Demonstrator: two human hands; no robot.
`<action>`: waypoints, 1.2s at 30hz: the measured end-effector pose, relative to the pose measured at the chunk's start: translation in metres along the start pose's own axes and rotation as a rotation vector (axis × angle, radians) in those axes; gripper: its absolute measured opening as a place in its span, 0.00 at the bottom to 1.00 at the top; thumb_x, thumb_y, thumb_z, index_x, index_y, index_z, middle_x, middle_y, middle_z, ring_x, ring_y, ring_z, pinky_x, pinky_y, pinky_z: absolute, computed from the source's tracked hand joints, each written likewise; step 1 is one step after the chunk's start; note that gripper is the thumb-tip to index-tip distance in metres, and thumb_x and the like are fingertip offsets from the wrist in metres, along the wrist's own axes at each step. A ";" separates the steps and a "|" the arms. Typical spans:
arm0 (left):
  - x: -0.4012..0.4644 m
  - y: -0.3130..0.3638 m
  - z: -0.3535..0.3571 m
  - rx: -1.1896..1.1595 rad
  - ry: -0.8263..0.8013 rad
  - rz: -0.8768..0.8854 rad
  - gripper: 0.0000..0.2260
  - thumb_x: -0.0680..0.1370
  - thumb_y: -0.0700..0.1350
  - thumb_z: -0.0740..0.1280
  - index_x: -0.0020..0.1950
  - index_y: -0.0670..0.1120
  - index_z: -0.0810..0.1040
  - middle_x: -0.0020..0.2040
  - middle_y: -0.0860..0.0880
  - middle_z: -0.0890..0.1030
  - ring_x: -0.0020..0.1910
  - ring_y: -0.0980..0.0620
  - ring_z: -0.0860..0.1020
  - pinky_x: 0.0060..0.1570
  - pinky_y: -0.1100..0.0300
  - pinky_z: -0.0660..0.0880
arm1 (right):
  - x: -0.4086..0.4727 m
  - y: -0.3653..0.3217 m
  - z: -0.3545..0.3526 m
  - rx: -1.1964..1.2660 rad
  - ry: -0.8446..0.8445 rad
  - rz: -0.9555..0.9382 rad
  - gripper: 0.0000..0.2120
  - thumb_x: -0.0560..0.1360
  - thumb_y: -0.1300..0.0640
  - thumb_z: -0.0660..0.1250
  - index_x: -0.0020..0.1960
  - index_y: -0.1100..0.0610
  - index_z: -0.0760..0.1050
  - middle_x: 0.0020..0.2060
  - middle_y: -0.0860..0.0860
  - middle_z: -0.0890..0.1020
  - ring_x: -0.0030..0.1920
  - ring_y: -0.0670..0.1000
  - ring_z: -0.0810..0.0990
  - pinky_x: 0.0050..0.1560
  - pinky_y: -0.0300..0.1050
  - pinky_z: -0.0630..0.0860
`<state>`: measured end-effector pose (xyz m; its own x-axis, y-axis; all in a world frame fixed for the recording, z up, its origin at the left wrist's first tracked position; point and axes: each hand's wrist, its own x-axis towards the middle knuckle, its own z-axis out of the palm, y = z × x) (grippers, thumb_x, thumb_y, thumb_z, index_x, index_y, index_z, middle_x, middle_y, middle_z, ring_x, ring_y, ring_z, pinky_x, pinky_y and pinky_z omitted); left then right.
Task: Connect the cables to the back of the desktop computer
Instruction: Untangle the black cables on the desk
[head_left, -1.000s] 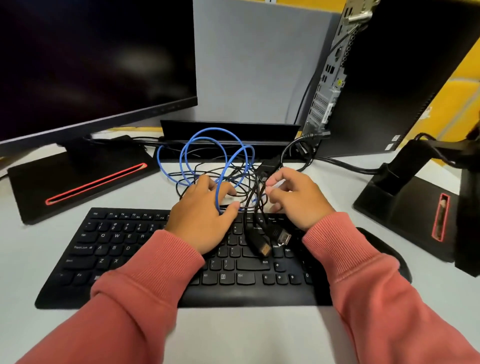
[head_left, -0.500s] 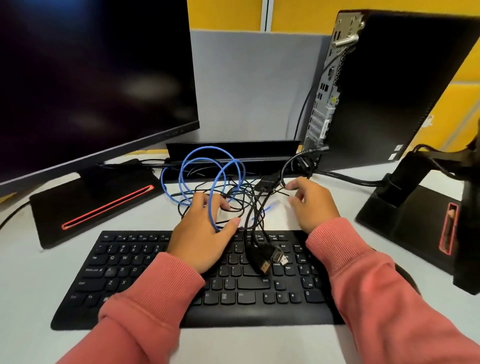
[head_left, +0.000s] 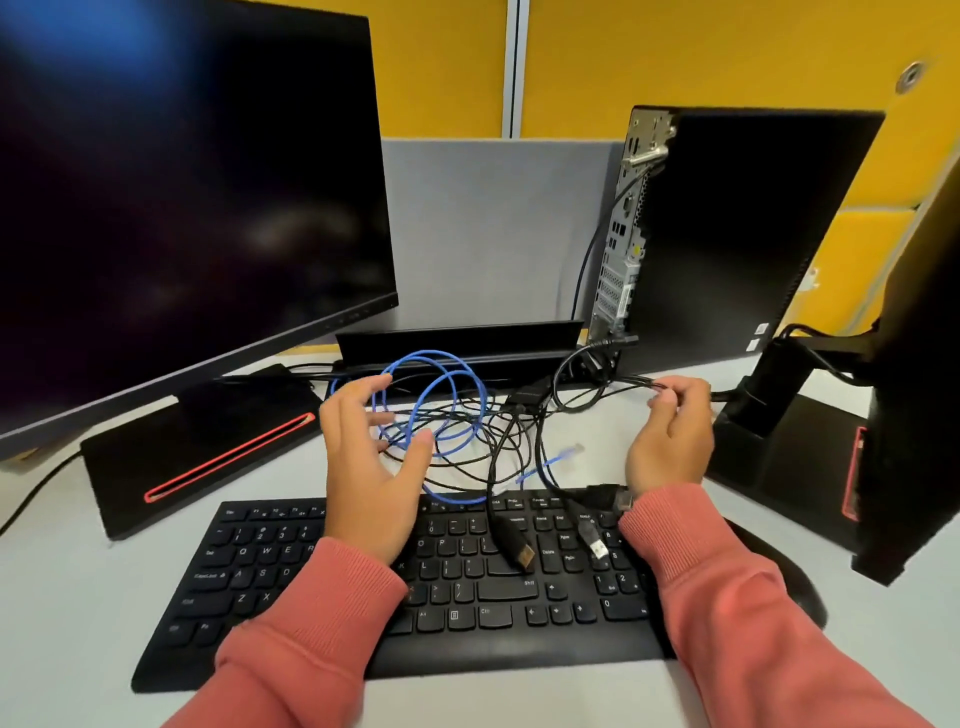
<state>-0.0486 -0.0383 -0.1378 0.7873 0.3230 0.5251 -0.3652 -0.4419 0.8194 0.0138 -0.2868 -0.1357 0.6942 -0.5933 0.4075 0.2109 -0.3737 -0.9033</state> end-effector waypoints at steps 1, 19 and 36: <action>0.001 0.004 0.000 0.047 0.031 0.096 0.23 0.77 0.38 0.72 0.69 0.53 0.71 0.68 0.51 0.69 0.61 0.56 0.75 0.61 0.62 0.73 | -0.002 -0.003 0.000 0.014 -0.001 -0.004 0.09 0.84 0.63 0.53 0.54 0.56 0.71 0.47 0.54 0.78 0.43 0.40 0.74 0.44 0.24 0.65; 0.064 0.012 0.109 0.738 -0.814 0.497 0.12 0.86 0.53 0.58 0.61 0.53 0.79 0.60 0.55 0.76 0.61 0.51 0.69 0.57 0.51 0.62 | -0.007 -0.007 -0.007 0.014 0.201 -0.017 0.10 0.84 0.57 0.51 0.57 0.50 0.71 0.51 0.50 0.71 0.52 0.54 0.72 0.64 0.59 0.67; 0.066 0.048 0.057 0.020 -0.395 0.252 0.08 0.85 0.43 0.63 0.48 0.47 0.80 0.43 0.52 0.81 0.45 0.50 0.80 0.51 0.49 0.77 | -0.002 0.004 0.004 -0.260 -0.034 -0.059 0.09 0.84 0.55 0.58 0.52 0.46 0.76 0.48 0.41 0.78 0.54 0.45 0.65 0.51 0.46 0.52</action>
<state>0.0139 -0.0858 -0.0768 0.8057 -0.1377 0.5761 -0.5624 -0.4831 0.6711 0.0163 -0.2845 -0.1408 0.7096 -0.5424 0.4498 0.0709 -0.5802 -0.8114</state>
